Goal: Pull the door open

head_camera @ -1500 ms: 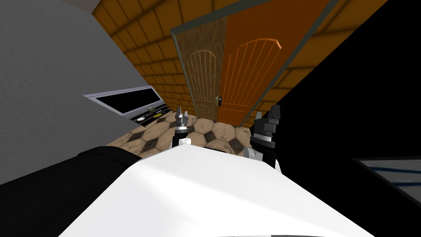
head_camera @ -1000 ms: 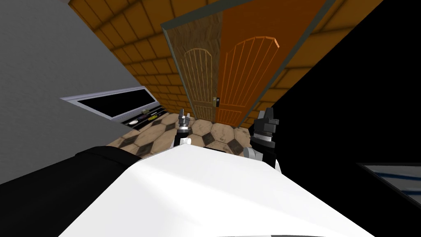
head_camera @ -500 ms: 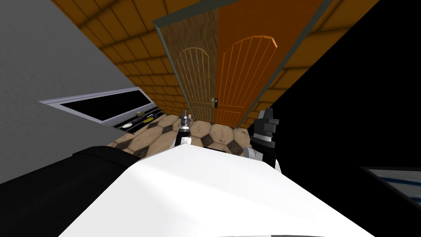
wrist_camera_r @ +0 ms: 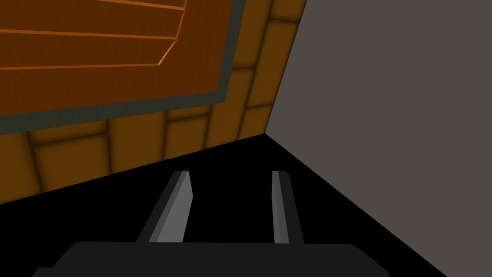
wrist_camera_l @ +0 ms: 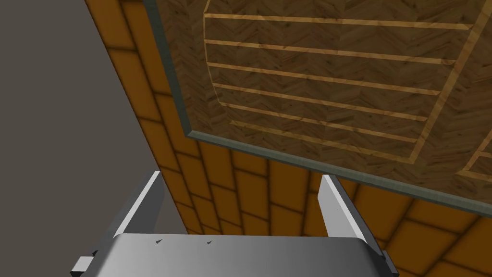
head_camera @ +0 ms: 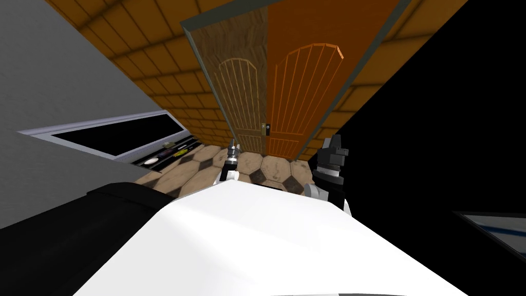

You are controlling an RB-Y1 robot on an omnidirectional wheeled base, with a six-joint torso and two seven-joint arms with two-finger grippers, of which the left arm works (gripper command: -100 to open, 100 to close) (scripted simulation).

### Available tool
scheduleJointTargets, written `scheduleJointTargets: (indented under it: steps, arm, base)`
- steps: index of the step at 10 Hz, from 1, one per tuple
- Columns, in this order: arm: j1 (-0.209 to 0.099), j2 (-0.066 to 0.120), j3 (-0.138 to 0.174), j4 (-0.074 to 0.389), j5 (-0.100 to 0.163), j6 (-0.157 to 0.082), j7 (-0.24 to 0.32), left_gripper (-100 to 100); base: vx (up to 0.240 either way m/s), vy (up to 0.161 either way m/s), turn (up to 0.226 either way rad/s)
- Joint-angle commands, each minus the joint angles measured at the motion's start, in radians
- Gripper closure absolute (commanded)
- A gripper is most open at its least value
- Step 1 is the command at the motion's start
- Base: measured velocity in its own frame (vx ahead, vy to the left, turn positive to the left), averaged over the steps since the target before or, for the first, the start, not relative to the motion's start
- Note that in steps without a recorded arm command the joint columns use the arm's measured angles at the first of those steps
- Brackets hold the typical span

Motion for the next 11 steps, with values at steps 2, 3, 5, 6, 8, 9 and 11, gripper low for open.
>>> scheduleJointTargets:
  steps: [2,3,5,6,8,9,11]
  arm:
    - [-0.029,0.021,0.009,0.059,0.004,0.013,0.013,-100]
    - [-0.038,0.027,0.012,0.079,0.005,0.016,0.017,-100]
    - [-0.057,0.039,0.018,0.117,0.007,0.021,0.025,-100]
    - [-0.066,0.045,0.021,0.137,0.008,0.023,0.028,-100]
    - [-0.085,0.057,0.026,0.177,0.011,0.029,0.036,-100]
    - [-0.095,0.063,0.029,0.196,0.012,0.031,0.040,-100]
    - [-0.124,0.080,0.038,0.256,0.015,0.039,0.052,-100]
  base:
    - [0.131,-0.010,-0.109]
    - [0.135,-0.012,-0.058]
    - [0.103,-0.007,-0.062]
    - [0.102,0.005,-0.080]
    - [0.095,-0.006,-0.068]
    - [0.096,0.003,-0.056]
    - [0.111,0.007,-0.116]
